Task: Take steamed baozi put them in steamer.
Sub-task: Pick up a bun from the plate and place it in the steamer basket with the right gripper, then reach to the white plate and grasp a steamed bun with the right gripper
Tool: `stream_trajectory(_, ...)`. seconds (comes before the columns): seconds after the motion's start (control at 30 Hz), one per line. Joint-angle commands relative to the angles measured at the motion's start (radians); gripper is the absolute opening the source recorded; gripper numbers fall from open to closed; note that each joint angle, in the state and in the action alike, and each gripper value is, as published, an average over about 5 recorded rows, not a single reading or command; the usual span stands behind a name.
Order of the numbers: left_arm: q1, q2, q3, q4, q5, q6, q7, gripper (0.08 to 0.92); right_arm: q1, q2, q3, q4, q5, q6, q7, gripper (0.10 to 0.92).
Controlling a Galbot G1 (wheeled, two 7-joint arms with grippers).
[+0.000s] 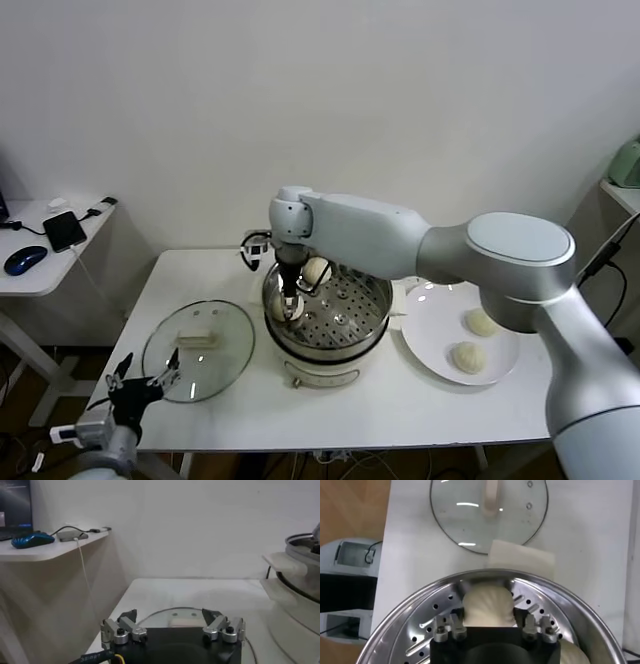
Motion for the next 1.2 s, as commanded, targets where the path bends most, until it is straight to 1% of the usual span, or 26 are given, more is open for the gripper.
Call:
stream_trajectory(0.03, 0.006, -0.004, -0.017, -0.01, -0.015, 0.011, 0.006, 0.823, 0.1, -0.276, 0.031, 0.286, -0.036, -0.029, -0.019, 0.781)
stream_trajectory(0.13, 0.013, -0.011, -0.016, -0.017, -0.013, 0.013, 0.005, 0.823, 0.15, -0.449, 0.046, 0.407, -0.057, -0.004, -0.048, 0.816)
stream_trajectory(0.27, 0.04, -0.012, -0.013, -0.046, -0.022, 0.014, 0.01, 0.823, 0.169, -0.667, 0.124, 0.508, -0.139, 0.088, -0.127, 0.822)
stream_trajectory(0.43, 0.061, -0.022, -0.01, -0.07, -0.05, 0.019, 0.02, 0.823, 0.139, -0.902, 0.191, 0.527, -0.266, 0.263, -0.232, 0.823)
stream_trajectory(0.57, 0.079, -0.027, -0.002, -0.092, -0.07, 0.021, 0.029, 0.823, 0.003, -1.013, 0.293, 0.497, -0.387, 0.412, -0.276, 0.823)
stream_trajectory(0.7, 0.089, -0.036, 0.003, -0.102, -0.072, 0.026, 0.033, 0.823, -0.246, -1.041, 0.492, 0.476, -0.496, 0.477, -0.303, 0.823)
stream_trajectory(0.87, 0.105, -0.047, 0.012, -0.108, -0.053, 0.029, 0.033, 0.823, -0.495, -0.989, 0.661, 0.431, -0.639, 0.519, -0.323, 0.823)
stream_trajectory(1.03, 0.112, -0.059, 0.016, -0.128, -0.038, 0.034, 0.034, 0.823, -0.584, -0.902, 0.73, 0.345, -0.735, 0.572, -0.31, 0.823)
stream_trajectory(1.2, 0.106, -0.059, 0.017, -0.115, -0.039, 0.038, 0.036, 0.823, -0.596, -0.823, 0.747, 0.249, -0.76, 0.6, -0.285, 0.823)
